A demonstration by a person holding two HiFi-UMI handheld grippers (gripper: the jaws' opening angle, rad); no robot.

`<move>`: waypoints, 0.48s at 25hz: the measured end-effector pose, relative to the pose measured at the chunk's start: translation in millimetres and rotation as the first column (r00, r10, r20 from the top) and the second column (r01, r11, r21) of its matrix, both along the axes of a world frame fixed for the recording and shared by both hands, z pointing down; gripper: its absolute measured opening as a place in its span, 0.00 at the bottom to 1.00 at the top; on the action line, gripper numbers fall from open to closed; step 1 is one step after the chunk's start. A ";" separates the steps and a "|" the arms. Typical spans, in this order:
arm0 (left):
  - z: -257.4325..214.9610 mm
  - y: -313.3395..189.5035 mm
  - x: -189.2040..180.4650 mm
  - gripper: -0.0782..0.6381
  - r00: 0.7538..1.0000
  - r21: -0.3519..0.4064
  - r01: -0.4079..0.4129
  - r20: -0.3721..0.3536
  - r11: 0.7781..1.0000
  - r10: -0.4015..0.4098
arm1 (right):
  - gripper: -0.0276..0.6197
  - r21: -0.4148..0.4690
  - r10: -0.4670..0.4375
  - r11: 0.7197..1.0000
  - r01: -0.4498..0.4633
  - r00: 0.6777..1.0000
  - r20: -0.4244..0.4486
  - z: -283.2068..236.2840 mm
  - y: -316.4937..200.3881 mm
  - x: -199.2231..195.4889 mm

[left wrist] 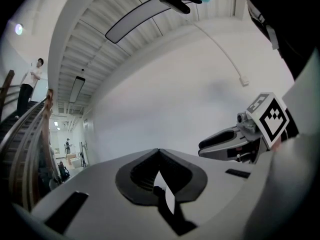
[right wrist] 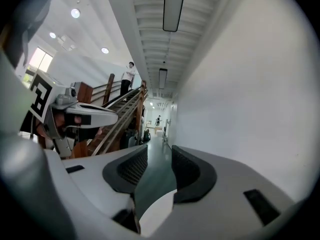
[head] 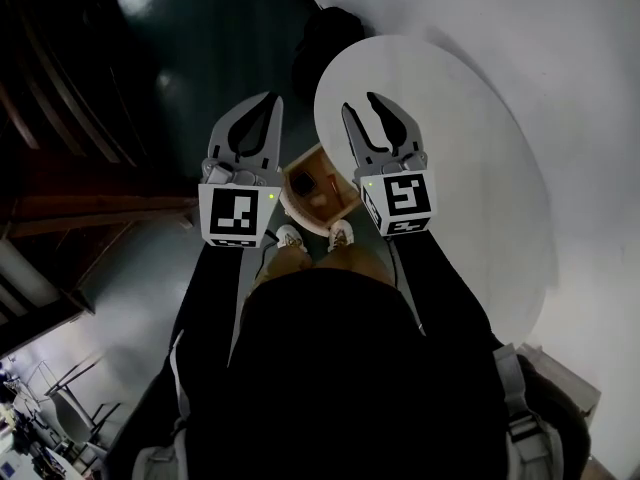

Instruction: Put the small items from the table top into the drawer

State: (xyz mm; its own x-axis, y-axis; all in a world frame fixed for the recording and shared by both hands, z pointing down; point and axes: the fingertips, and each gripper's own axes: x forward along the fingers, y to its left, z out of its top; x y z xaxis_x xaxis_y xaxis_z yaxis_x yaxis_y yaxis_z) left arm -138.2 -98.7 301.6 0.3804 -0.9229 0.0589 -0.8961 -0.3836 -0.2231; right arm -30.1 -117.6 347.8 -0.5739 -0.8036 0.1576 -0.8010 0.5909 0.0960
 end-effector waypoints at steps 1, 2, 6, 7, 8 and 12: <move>-2.4 -1.2 3.3 0.13 1.000 0.004 0.005 0.000 1.000 -0.005 | 0.30 0.014 -0.003 1.000 0.003 1.000 0.009 -7.4 -1.2 4.3; -4.3 -2.1 6.9 0.13 1.000 0.008 0.009 0.001 1.000 -0.009 | 0.30 0.027 -0.007 1.000 0.006 1.000 0.017 -13.4 -2.2 8.3; -10.2 -3.2 23.0 0.13 1.000 0.029 0.020 0.009 0.999 -0.020 | 0.30 0.063 -0.020 0.998 0.017 0.999 0.047 -29.4 -3.9 24.1; -12.1 -3.0 27.3 0.13 1.000 0.035 0.024 0.011 0.999 -0.024 | 0.30 0.072 -0.025 0.997 0.021 0.998 0.055 -33.2 -3.7 28.6; -13.9 -2.5 31.3 0.13 0.999 0.041 0.029 0.012 0.999 -0.030 | 0.30 0.082 -0.030 0.996 0.024 0.998 0.062 -37.3 -3.2 33.1; -19.2 -0.8 42.1 0.13 0.998 0.055 0.056 0.008 0.997 -0.056 | 0.30 0.126 -0.049 0.991 0.038 0.995 0.086 -54.4 -2.7 47.1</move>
State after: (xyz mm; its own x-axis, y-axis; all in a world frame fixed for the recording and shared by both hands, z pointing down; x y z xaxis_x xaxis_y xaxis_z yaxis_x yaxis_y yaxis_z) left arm -96.0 -99.5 282.4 0.3277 -0.9447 0.0105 -0.9137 -0.3197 -0.2507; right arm 17.0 -120.3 293.4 -0.6158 -0.7879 0.0049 -0.7836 0.6131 0.1004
